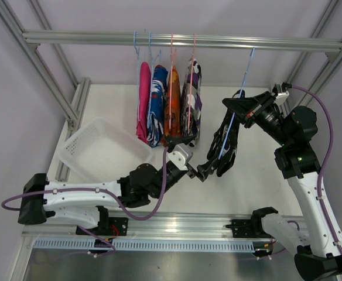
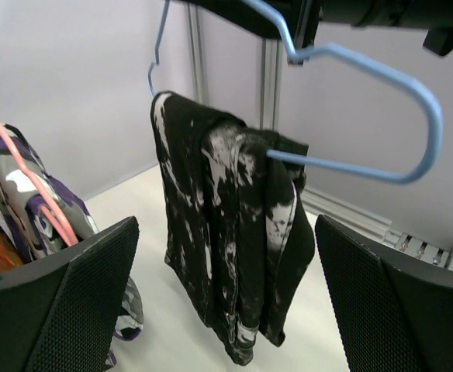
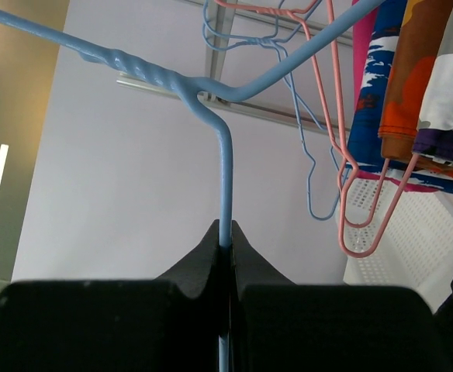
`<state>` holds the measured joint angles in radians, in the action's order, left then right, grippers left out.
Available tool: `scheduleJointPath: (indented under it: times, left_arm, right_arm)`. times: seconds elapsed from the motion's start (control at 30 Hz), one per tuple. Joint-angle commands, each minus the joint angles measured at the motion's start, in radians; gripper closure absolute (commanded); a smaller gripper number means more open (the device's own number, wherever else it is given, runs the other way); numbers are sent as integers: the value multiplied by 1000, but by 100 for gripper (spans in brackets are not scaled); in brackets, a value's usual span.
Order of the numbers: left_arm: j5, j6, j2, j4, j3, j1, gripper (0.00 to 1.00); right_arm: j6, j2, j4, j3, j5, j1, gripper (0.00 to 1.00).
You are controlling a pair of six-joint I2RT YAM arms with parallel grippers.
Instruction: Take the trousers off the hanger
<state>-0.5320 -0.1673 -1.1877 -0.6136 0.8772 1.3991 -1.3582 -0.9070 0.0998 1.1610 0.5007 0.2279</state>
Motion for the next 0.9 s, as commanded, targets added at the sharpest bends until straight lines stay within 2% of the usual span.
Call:
scheduleJointPath:
  times: [0.0, 0.87]
  left_arm:
    - [-29, 12, -22, -83, -15, 8, 1]
    - [-92, -24, -171, -233, -11, 3, 1]
  right_arm:
    - [-16, 31, -178, 46, -11, 7, 100]
    - [-55, 82, -196, 28, 19, 11, 100]
